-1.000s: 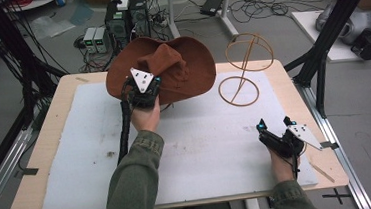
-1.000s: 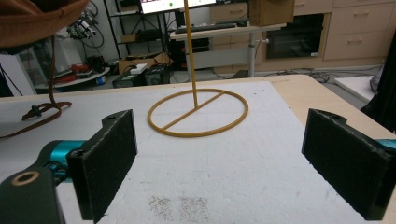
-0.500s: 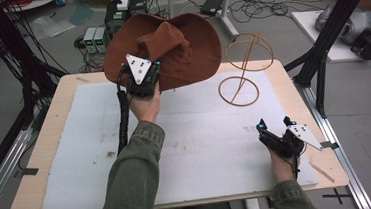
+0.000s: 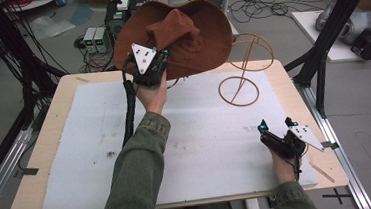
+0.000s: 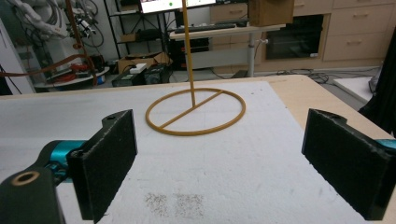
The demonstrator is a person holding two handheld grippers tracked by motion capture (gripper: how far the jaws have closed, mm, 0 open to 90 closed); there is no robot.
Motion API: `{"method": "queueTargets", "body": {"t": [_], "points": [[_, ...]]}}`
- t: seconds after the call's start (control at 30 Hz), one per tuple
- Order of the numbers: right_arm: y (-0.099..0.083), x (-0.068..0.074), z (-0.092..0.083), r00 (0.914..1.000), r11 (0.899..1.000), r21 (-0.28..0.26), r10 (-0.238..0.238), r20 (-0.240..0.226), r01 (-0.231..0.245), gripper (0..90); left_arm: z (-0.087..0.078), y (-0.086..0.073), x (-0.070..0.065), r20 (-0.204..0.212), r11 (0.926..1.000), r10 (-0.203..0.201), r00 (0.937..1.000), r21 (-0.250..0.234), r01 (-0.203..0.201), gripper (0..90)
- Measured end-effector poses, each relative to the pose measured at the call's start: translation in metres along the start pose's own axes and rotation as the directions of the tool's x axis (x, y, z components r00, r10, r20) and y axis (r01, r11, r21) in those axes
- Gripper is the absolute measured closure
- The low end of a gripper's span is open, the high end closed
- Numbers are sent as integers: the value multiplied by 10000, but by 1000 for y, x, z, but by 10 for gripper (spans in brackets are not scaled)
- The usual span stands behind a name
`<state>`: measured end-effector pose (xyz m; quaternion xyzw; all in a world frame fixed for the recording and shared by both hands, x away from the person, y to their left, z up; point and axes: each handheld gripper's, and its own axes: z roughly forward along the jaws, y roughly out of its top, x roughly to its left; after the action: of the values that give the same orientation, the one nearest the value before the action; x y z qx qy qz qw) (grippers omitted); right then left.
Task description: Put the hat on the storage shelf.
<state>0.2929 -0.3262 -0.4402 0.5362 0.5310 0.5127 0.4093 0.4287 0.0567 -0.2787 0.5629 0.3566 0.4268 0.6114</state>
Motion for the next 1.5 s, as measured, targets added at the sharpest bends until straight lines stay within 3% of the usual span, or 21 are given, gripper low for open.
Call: {"method": "queueTargets", "body": {"t": [0.23, 0.37, 0.5, 0.8, 1.0, 1.07, 1.3, 1.5], "points": [[0, -1, -2, 9998, 9998, -24, 189, 18, -189, 95, 16, 2, -8, 271, 9998, -118, 9996, -134, 122, 880], [0, 1, -1, 10000, 10000, 26, 69, 5, -69, 95, 24, 5, -14, 363, 9995, -225, 9991, -222, 233, 879], [0, 2, 0, 10000, 10000, 37, 22, -36, -22, 95, 34, 10, -25, 673, 9998, 104, 9977, -150, -94, 880], [2, 1, 0, 9998, 9997, -158, 208, -10, -208, 95, 57, 19, -55, 1315, 9993, -95, 9913, -337, 140, 879], [2, 2, -1, 10000, 9999, -152, 77, -39, -78, 95, 68, 20, -73, 1829, 9992, -25, 9831, -395, 99, 879], [2, 3, 0, 10000, 9999, -107, -61, -30, 61, 95, 72, 19, -78, 2105, 9989, -37, 9776, -452, 135, 879], [1, 4, 1, 9997, 9996, -127, -234, -55, 233, 95, 84, 20, -94, 2525, 9988, -60, 9676, -465, 183, 879], [2, 5, 2, 9998, 9998, -123, -169, -69, 168, 95, 94, 25, -106, 2976, 9976, -156, 9545, -595, 349, 878]]}}
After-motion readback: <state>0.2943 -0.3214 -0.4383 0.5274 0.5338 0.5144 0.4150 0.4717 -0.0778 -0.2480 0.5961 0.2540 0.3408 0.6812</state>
